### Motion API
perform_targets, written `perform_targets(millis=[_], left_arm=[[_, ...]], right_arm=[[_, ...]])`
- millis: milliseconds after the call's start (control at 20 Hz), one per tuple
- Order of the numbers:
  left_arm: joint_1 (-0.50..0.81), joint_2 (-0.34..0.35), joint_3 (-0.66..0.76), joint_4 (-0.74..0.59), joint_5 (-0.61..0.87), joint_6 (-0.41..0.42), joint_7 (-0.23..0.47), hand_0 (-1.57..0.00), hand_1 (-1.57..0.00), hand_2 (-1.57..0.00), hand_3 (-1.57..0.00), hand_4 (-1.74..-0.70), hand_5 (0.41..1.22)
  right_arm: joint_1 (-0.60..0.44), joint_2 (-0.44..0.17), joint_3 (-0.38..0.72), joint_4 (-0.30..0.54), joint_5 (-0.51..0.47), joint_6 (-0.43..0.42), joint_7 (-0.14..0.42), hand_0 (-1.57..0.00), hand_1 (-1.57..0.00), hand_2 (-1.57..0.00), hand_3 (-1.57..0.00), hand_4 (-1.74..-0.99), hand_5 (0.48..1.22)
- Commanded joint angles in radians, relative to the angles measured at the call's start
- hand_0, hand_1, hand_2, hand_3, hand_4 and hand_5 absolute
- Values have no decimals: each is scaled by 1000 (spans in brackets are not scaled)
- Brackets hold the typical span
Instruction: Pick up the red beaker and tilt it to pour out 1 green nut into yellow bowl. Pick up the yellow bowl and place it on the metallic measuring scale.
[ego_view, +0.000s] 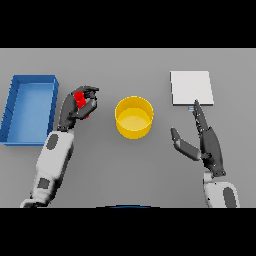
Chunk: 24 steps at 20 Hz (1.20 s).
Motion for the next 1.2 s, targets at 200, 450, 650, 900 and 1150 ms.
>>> perform_targets(millis=[200, 450, 650, 900, 1150], left_arm=[[-15, 10, -33, 17, -54, 34, -9, -1237, -1248, -1273, -1154, -1636, 1130], [-6, -3, -23, -29, -4, -7, -15, -1462, -1465, -1473, -1434, -1614, 1165], [-7, 8, -8, -112, 73, -57, 6, -1526, -1528, -1531, -1515, -1689, 1140], [-22, 51, -43, -177, 39, -89, 58, -1556, -1557, -1558, -1553, -1724, 1130], [-53, 80, -71, -173, -15, -94, 87, -1556, -1557, -1558, -1553, -1724, 1139]], right_arm=[[18, 3, 1, 5, -1, 1, -24, 1, 1, 1, 1, -1242, 650], [4, 0, 1, -1, -6, 6, -6, 1, 1, 1, 1, -1245, 642], [8, 1, -1, 18, -2, 3, -22, 1, 1, 1, 1, -1236, 644], [-2, -2, 6, 19, 19, -4, -38, 1, 1, 1, 1, -1219, 653], [17, -6, 14, 16, 44, -15, -69, 1, 1, 1, 1, -1219, 661]])
